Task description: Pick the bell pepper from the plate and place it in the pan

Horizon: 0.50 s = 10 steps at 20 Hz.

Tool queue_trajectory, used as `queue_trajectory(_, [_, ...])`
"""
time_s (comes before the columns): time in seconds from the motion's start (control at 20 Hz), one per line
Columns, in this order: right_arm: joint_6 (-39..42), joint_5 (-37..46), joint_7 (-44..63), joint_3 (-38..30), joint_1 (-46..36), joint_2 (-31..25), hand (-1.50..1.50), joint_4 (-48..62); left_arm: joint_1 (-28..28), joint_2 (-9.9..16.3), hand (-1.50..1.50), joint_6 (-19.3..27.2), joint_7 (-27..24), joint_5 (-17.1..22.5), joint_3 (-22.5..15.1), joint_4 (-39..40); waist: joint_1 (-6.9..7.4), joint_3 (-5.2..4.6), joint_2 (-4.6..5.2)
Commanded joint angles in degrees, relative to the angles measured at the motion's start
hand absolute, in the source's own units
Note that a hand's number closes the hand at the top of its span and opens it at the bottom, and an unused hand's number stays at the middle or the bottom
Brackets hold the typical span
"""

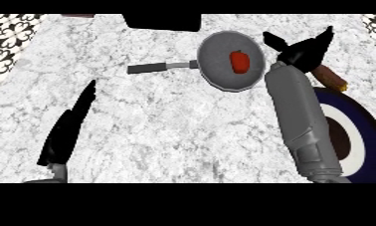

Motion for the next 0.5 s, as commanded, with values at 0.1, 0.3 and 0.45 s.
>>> queue_trajectory(0.1, [-19.24, 1.1, 2.73, -2.08, 3.24, 0.35, -1.5, 1.61, -0.62, 0.37, 0.0, 0.08, 2.26, 0.23, 1.2, 0.79, -2.38, -0.09, -0.93])
queue_trajectory(0.3, [-21.09, -1.56, 3.14, 5.34, 10.39, 0.36, -1.5, -4.15, 2.02, 0.47, 0.0, 1.01, -1.83, -0.06, 2.21, 2.47, -3.7, -0.14, -1.9])
queue_trajectory(0.45, [-21.22, -0.9, 5.04, 10.99, 16.95, 0.36, -1.5, -7.57, 4.59, 1.41, 0.0, -0.65, -1.11, 1.2, 2.6, 0.03, -4.26, -0.2, -2.46])
